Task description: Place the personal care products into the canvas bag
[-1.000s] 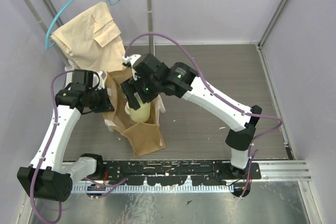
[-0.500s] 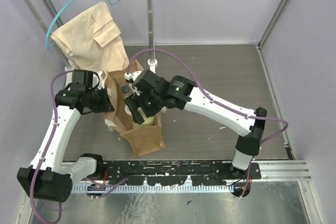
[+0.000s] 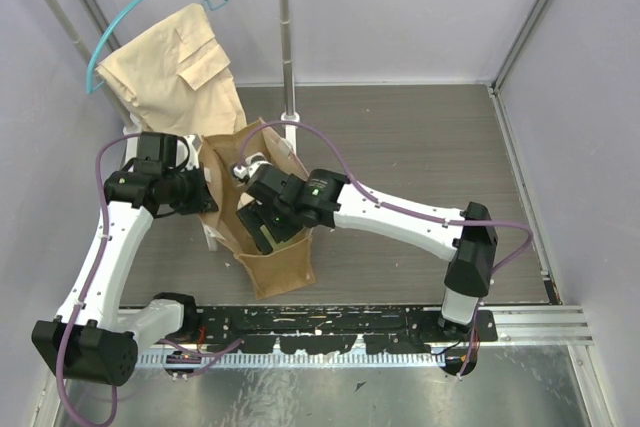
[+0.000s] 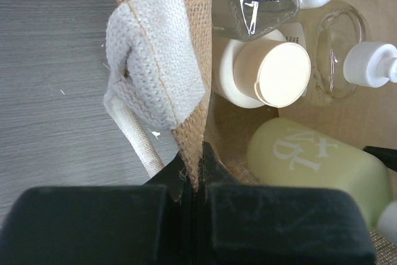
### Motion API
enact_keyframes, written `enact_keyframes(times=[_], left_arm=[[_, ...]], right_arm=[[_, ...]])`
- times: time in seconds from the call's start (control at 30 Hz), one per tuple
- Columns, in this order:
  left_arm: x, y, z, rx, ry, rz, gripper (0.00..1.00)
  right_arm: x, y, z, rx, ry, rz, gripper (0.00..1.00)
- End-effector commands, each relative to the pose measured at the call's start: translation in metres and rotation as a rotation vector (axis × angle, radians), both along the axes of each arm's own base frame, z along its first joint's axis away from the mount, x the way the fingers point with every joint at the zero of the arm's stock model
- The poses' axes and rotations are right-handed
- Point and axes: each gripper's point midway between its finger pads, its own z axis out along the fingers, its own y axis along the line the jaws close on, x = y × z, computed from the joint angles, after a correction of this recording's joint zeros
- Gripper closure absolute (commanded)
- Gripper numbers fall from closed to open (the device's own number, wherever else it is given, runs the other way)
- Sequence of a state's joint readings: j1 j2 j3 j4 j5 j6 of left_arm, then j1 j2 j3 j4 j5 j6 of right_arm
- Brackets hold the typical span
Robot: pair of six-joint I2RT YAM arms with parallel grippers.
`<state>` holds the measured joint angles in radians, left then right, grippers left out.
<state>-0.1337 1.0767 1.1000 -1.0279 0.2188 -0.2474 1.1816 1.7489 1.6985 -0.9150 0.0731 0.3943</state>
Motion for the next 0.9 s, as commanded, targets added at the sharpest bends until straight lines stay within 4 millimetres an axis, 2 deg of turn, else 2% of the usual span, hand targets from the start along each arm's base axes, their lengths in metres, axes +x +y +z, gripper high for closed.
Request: enact_keyframes(times=[0.0, 0.27, 0.47, 0.53, 0.57, 0.7, 0.8, 0.87], left_arm=[[0.0, 0.002, 0.004, 0.015, 0.0, 0.002, 1.0], [0.0, 0.004, 0.004, 0.024, 0.001, 0.0, 1.0], [0.001, 0.004, 0.004, 0.025, 0.0, -0.002, 1.0], [0.001, 0.004, 0.005, 0.025, 0.0, -0.002, 1.0], [0.001, 0.004, 0.005, 0.025, -0.001, -0.002, 1.0], [0.001, 0.003, 0.005, 0.022, 0.0, 0.001, 1.0], [0.001, 0.004, 0.006, 0.023, -0.003, 0.001, 1.0], [0.001, 0.004, 0.007, 0.022, -0.004, 0.002, 1.0]], right_arm=[[0.001, 0.021, -0.006, 0.043, -0.021, -0.014, 0.96], [-0.007, 0.027, -0.055, -0.068, 0.013, -0.009, 0.97], [-0.014, 0.024, -0.075, -0.118, 0.028, -0.013, 0.97], [-0.015, 0.021, -0.079, -0.135, 0.034, -0.014, 0.93], [-0.016, 0.019, -0.08, -0.143, 0.036, -0.014, 0.88], [-0.016, 0.018, -0.073, -0.133, 0.027, -0.017, 0.5], [-0.013, 0.02, -0.056, -0.098, -0.001, -0.019, 0.23], [-0.008, 0.023, -0.037, -0.077, -0.035, -0.006, 0.13]])
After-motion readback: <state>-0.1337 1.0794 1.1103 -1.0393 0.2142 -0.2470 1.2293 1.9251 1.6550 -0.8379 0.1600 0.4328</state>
